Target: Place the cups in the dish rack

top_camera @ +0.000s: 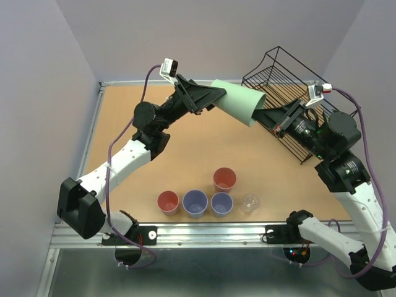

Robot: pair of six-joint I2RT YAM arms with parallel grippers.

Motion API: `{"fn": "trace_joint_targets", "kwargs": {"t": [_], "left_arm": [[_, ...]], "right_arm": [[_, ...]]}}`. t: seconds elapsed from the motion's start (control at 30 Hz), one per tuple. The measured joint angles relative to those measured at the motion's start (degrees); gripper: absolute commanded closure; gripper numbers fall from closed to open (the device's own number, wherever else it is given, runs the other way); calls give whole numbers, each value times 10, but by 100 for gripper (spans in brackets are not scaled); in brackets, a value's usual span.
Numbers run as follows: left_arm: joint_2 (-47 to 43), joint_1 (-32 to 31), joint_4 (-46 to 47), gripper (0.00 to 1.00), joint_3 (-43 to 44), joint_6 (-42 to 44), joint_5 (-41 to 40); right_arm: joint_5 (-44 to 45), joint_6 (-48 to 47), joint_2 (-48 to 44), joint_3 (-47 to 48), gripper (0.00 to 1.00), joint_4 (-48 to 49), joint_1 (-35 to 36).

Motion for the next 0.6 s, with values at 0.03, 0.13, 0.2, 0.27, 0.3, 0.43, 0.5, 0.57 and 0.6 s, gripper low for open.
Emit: {"fn": "trace_joint_targets", "kwargs": {"t": [0.03, 0.13, 0.2, 0.27, 0.3, 0.43, 0.5, 0.57, 0.6], "left_arm": [[2, 0, 0, 28, 0, 0, 0], [11, 0, 5, 62, 8, -5, -2], [15, 0, 7, 83, 14, -7, -4], [18, 0, 8, 100, 17, -7, -2], [20, 0, 9, 100, 18, -7, -1], [24, 1, 11, 100, 19, -8, 0], [26, 3, 11, 100, 19, -5, 4], [26, 7, 6, 100, 19, 1, 13], [26, 12, 3, 100, 19, 3, 18]], "right_arm": [[0, 0, 3, -2, 100, 3, 0], [0, 0, 10, -3, 100, 6, 0], [0, 2, 11, -5, 99, 16, 0], [0, 3, 9, -10, 100, 23, 0], [2, 3, 9, -12, 100, 25, 0], [12, 3, 8, -20, 72, 29, 0], [20, -3, 8, -20, 58, 29, 0], [31, -10, 10, -20, 50, 26, 0], [35, -13, 12, -20, 48, 22, 0]]}}
